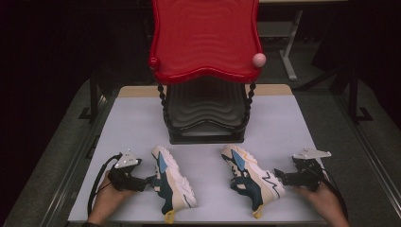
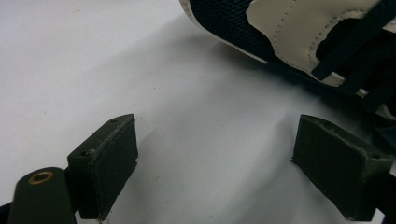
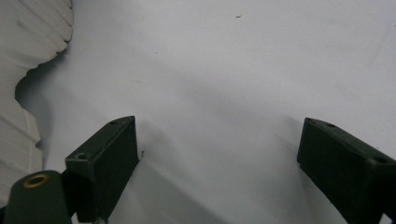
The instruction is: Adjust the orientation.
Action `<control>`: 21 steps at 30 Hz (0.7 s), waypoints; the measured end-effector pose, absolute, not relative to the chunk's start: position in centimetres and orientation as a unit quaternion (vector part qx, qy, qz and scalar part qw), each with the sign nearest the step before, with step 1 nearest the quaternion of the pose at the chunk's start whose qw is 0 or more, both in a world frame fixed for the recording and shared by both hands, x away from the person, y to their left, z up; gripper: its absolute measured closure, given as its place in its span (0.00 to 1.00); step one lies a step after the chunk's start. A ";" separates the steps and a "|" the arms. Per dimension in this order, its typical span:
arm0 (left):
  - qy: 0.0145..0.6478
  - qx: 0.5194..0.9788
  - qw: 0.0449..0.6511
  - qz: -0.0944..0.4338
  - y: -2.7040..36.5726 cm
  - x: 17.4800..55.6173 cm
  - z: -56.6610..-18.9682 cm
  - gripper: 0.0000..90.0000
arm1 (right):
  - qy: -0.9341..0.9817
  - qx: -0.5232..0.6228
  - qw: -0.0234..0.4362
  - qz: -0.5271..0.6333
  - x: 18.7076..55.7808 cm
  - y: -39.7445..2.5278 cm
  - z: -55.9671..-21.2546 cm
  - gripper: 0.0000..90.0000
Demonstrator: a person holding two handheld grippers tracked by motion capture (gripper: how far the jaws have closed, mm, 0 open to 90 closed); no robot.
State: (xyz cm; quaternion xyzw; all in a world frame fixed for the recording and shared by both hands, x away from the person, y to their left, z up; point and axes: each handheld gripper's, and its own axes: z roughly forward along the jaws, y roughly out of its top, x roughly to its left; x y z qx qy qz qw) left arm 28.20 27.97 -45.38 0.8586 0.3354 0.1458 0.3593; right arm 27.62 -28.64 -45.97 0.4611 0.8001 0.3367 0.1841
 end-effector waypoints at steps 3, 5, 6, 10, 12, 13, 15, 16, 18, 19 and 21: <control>0.335 0.859 0.360 0.146 28.0 28.2 -45.4 0.15 | 0.800 0.461 0.184 0.337 27.6 -28.6 -46.0 0.13; 0.336 0.859 0.359 0.145 28.0 28.1 -45.3 0.15 | 0.800 0.461 0.184 0.337 27.6 -28.7 -46.0 0.13; 0.335 0.859 0.358 0.145 28.0 28.1 -45.3 0.16 | 0.800 0.461 0.184 0.337 27.6 -28.7 -46.0 0.13; 0.335 0.859 0.356 0.152 28.7 27.7 -44.8 0.27 | 0.800 0.461 0.185 0.337 27.6 -28.6 -46.0 0.13; 0.339 0.854 0.363 0.154 29.2 27.6 -44.5 0.39 | 0.800 0.461 0.184 0.337 27.6 -28.6 -46.0 0.13; 0.342 0.849 0.372 0.157 29.7 27.6 -44.0 0.53 | 0.800 0.461 0.185 0.337 27.6 -28.6 -46.0 0.13; 0.344 0.843 0.382 0.157 29.9 27.7 -43.6 0.63 | 0.800 0.461 0.185 0.337 27.6 -28.6 -46.0 0.13; 0.344 0.841 0.387 0.156 30.0 27.8 -43.2 0.73 | 0.800 0.461 0.185 0.337 27.6 -28.6 -46.0 0.13; 0.346 0.840 0.385 0.164 29.8 28.2 -42.6 0.88 | 0.800 0.461 0.184 0.337 27.6 -28.6 -46.0 0.13; 0.346 0.837 0.390 0.166 29.6 28.7 -42.4 0.97 | 0.800 0.461 0.184 0.337 27.6 -28.6 -46.0 0.13; 0.347 0.837 0.390 0.166 29.3 29.1 -42.4 1.00 | 0.800 0.461 0.184 0.337 27.6 -28.6 -46.0 0.13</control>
